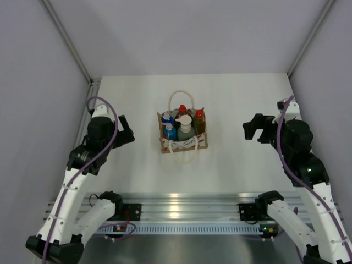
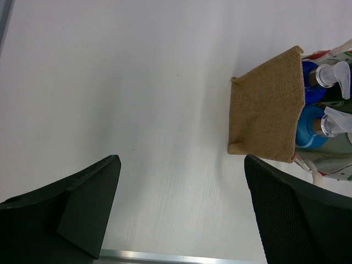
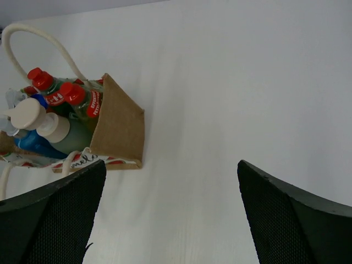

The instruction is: Take the personal care products out of the canvas bag

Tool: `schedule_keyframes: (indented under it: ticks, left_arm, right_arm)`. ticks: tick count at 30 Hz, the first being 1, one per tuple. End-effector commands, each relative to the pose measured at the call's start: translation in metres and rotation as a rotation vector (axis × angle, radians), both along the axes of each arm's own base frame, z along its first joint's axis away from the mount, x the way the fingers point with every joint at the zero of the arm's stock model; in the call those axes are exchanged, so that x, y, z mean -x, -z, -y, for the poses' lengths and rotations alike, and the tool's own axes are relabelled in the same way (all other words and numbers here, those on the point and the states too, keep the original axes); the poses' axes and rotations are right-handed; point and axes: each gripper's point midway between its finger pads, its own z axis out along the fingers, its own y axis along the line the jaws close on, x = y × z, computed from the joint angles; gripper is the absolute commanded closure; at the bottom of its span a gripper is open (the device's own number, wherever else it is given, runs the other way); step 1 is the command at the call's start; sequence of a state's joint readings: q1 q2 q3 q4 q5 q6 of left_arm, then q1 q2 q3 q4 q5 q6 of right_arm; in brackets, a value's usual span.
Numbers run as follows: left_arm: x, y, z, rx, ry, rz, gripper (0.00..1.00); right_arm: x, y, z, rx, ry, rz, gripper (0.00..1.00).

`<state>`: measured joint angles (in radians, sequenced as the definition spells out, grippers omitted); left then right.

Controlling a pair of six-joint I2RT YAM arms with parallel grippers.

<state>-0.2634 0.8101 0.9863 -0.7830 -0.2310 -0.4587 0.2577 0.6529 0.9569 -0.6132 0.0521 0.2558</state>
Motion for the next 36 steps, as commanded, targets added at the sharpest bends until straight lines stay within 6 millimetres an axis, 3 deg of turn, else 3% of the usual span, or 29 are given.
schedule_keyframes:
  ticks: [1,4,6,9,10,12,16,18,19,21,23,28,32,36]
  left_arm:
    - [-0.008,-0.022,0.003,0.045,-0.012,0.070,0.02]
    - [-0.010,-0.021,0.011,0.093,-0.004,0.060,0.02]
    - [-0.013,-0.017,0.024,0.143,0.034,0.034,0.02]
    - [-0.019,-0.012,0.036,0.190,0.057,0.012,0.02]
    - [-0.019,-0.010,0.042,0.208,0.080,0.002,0.02]
    - [-0.024,-0.007,0.048,0.229,0.101,-0.004,0.02]
    - [-0.029,0.000,0.062,0.252,0.168,-0.026,0.02]
    - [-0.030,0.006,0.065,0.250,0.185,-0.048,0.02]
    - [-0.031,0.013,0.068,0.250,0.191,-0.075,0.02]
    - [-0.030,0.017,0.077,0.280,0.231,-0.106,0.02]
    - [-0.028,0.020,0.086,0.296,0.278,-0.131,0.02]
    - [-0.020,0.018,0.085,0.239,0.353,-0.112,0.02]
    - [-0.015,0.018,0.072,0.170,0.338,-0.085,0.02]
    - [-0.015,0.037,0.056,0.113,0.269,-0.111,0.02]
  right_arm:
    - [-0.004,-0.024,0.003,-0.025,0.025,0.055,0.00]
    - [-0.008,-0.023,0.000,-0.041,0.020,0.069,0.01]
    - [-0.008,-0.016,-0.017,-0.061,-0.077,0.069,0.00]
    - [-0.005,-0.016,-0.067,-0.142,-0.354,0.103,0.01]
    - [-0.010,-0.024,-0.082,-0.170,-0.424,0.149,0.01]
    - [-0.002,-0.021,-0.111,-0.186,-0.559,0.162,0.00]
    - [-0.011,-0.006,-0.153,-0.042,-0.619,0.187,0.01]
    - [-0.016,-0.010,-0.169,0.018,-0.598,0.245,0.01]
    - [-0.021,-0.004,-0.177,0.036,-0.602,0.242,0.01]
    - [-0.024,-0.014,-0.197,0.032,-0.622,0.307,0.00]
    - [-0.034,-0.004,-0.213,0.034,-0.616,0.302,0.01]
    - [-0.064,0.012,-0.244,0.016,-0.586,0.246,0.06]
    - [-0.061,0.015,-0.268,0.024,-0.616,0.286,0.07]
    - [-0.067,0.032,-0.280,0.045,-0.604,0.279,0.14]
